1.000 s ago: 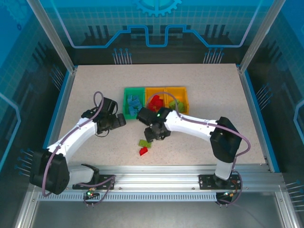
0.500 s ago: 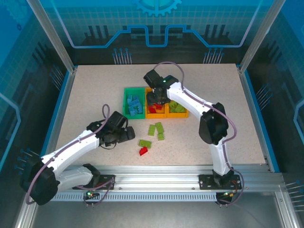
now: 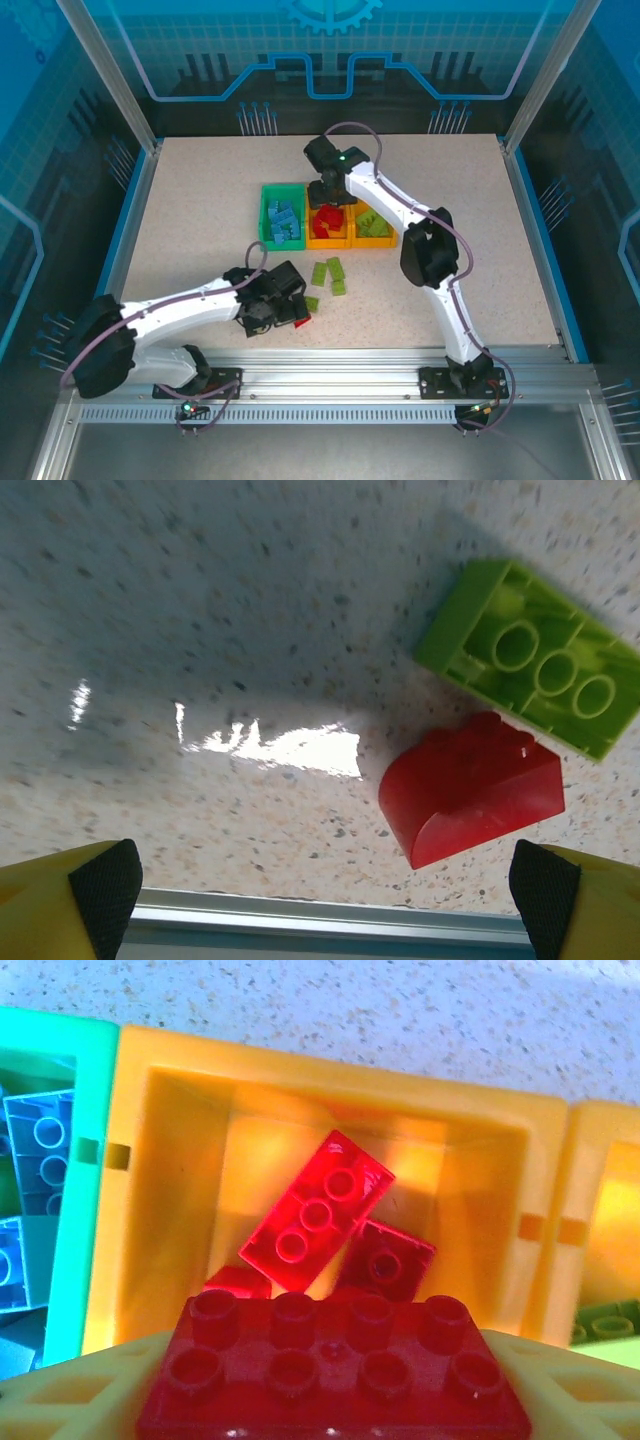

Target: Sort the legos into containers by color

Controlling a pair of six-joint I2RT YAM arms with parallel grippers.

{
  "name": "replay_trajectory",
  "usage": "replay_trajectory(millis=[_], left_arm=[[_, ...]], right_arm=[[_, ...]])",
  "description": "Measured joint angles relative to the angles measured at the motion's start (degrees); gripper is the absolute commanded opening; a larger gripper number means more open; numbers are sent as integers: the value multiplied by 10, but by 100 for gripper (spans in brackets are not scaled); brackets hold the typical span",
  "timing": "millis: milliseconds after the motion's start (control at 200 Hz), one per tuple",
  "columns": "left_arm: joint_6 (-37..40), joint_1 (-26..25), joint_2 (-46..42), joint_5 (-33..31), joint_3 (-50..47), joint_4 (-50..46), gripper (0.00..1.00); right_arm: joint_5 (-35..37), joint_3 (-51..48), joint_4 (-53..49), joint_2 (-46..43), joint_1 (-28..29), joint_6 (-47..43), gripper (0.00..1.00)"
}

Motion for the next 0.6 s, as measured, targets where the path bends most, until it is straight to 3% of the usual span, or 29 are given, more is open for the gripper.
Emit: replay_trajectory(millis=[135, 315, 600], left_arm=[[-26, -18, 38, 6, 22, 5, 99], [-56, -23, 41, 7, 39, 16, 99], [-96, -23, 78, 10, 41, 40, 98]], right_arm=[[-9, 27, -8, 25, -1, -6, 92], [-25, -4, 4, 6, -1, -10, 93], [-31, -115, 37, -117, -5, -13, 93]])
